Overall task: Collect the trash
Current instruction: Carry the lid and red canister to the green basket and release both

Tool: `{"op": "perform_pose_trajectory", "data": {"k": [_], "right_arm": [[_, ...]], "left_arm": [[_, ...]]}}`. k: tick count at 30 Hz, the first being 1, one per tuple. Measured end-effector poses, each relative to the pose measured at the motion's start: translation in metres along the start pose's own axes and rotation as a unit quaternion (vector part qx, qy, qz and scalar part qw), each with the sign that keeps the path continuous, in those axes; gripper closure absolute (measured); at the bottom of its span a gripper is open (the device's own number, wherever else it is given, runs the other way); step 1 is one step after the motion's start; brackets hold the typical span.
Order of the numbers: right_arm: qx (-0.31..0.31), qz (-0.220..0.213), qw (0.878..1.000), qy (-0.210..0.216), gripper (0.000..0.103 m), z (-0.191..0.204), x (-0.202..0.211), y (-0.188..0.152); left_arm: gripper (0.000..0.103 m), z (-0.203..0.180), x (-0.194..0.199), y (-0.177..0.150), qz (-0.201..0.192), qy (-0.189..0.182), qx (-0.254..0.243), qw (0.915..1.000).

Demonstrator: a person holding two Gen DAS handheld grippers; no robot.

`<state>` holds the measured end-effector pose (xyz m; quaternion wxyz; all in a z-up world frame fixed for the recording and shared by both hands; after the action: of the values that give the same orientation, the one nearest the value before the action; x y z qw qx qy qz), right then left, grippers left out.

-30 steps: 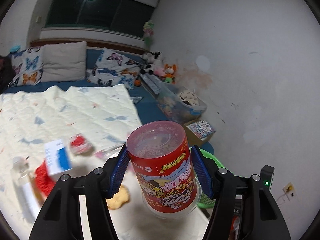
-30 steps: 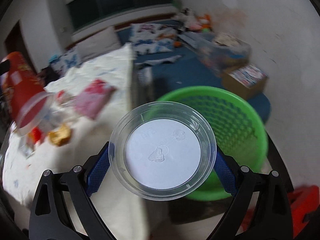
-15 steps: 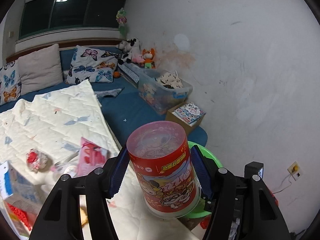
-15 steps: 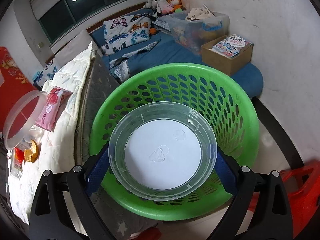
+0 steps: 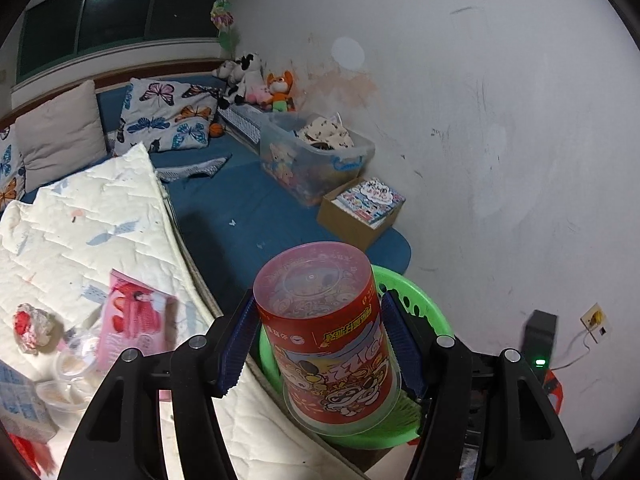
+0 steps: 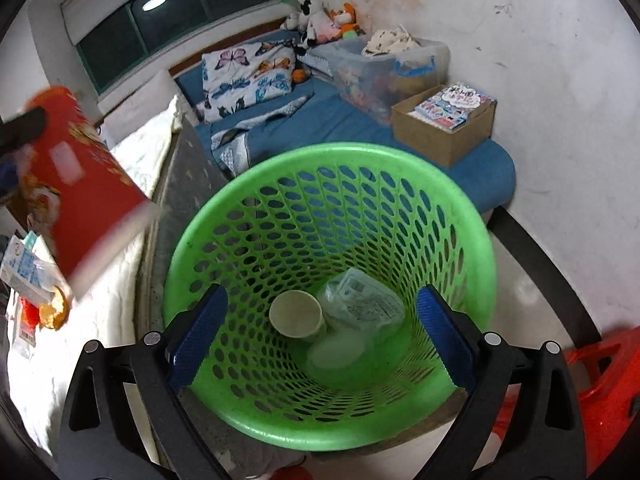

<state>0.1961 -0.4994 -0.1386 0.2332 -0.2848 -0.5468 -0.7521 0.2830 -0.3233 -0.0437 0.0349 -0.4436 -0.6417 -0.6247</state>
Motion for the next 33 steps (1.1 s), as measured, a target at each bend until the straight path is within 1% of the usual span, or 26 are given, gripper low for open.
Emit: {"op": "perform_pose_trajectory", "data": {"k": [4,9,12,16,20,21,22,25,28,33], "right_arm": [[-0.012,-0.016,1.0,-0.003,0.008,-0.011,0.021,-0.001],[-0.023,-0.037,0.999,-0.01,0.008,-0.024,0.044,-0.001],[-0.029,-0.044,0.999,-0.013,0.008,-0.031,0.056,-0.004],[-0.03,-0.048,0.998,-0.019,0.008,-0.036,0.063,-0.01],[-0.04,-0.049,0.998,-0.018,0.008,-0.042,0.065,-0.014],[-0.041,-0.049,0.998,-0.02,0.008,-0.043,0.065,-0.015],[-0.041,-0.049,0.998,-0.023,0.008,-0.045,0.066,-0.016],[-0.042,-0.049,0.998,-0.024,0.008,-0.046,0.067,-0.016],[-0.039,-0.051,0.998,-0.023,0.008,-0.044,0.069,-0.018],[-0.033,-0.053,0.998,-0.011,0.008,-0.033,0.073,-0.021]], "left_arm": [[0.043,-0.01,-0.016,-0.003,0.013,0.003,-0.014,0.9998],[0.042,-0.021,-0.039,-0.003,0.032,0.002,-0.015,0.9994],[0.042,-0.031,-0.054,-0.003,0.037,0.008,-0.029,0.9989],[0.042,-0.044,-0.073,-0.004,0.05,0.01,-0.038,0.998],[0.042,-0.058,-0.087,-0.006,0.057,-0.005,-0.044,0.9974],[0.041,-0.061,-0.09,-0.006,0.059,-0.008,-0.047,0.9971],[0.037,-0.064,-0.092,-0.005,0.059,-0.009,-0.05,0.997],[0.037,-0.069,-0.092,-0.004,0.052,-0.018,-0.052,0.9972],[0.037,-0.067,-0.084,-0.002,0.048,-0.035,-0.041,0.9974],[0.037,-0.053,-0.056,0.004,0.033,-0.034,-0.028,0.9985]]}}
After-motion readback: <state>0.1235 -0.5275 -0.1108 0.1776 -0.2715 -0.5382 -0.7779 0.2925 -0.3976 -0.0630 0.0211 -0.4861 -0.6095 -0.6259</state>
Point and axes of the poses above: each gripper's, at about its wrist camera, not at the fingertips, and x roughly against the way its jaws point, z to its left, y to its top, the point moved 6 cm from there along -x, roughly the way its jaws point, and after that the axes turned 3 degrees about -z, right-handed, at the moved point
